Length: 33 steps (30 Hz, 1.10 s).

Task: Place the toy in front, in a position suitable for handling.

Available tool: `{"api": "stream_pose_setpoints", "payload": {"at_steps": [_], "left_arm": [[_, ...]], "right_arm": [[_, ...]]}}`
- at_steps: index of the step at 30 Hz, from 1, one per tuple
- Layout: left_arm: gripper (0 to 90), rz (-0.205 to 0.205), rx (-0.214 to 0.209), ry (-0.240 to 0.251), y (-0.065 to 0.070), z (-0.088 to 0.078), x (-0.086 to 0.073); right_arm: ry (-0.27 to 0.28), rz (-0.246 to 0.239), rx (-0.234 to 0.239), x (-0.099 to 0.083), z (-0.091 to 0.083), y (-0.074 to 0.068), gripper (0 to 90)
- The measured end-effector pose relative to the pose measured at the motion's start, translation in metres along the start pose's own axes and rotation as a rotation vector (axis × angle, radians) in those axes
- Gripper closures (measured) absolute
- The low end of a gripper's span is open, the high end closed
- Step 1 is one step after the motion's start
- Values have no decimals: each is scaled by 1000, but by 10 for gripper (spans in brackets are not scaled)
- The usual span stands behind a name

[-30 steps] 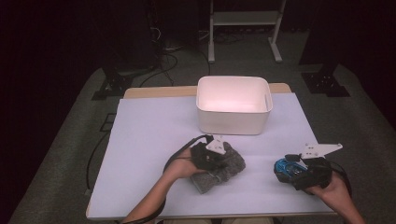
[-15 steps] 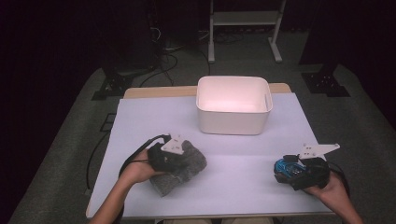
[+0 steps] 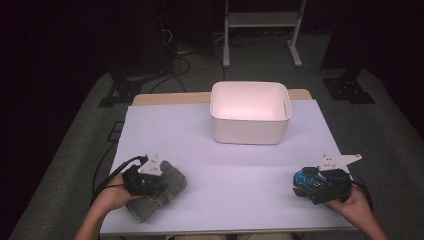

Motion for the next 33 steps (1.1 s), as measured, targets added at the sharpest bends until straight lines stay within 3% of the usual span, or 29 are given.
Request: {"api": "stream_pose_setpoints", "payload": {"at_steps": [7,12,20,28,33], "left_arm": [[744,-26,-44,-7,9,17,-13],[595,-39,-61,18,13,17,-10],[387,-59,-42,66,11,10,5],[302,-48,-47,92,10,11,18],[193,-72,-19,108,5,14,19]], "right_arm": [[-6,5,-2,-1,0,1,133],[-20,2,-3,-4,1,2,133],[-49,-8,-29,-7,-5,8,133],[-151,-19,-105,-16,-12,24,132],[-219,-19,-140,-24,-15,36,132]]}}
Point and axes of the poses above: each handheld gripper's, and its own axes: z roughly forward along the jaws, x roughly out of its top, y roughly to its right, the point moved 9 cm from there along z, roughly forward along the jaws, and after that the axes turned 12 degrees about z, right-handed, at the moved point
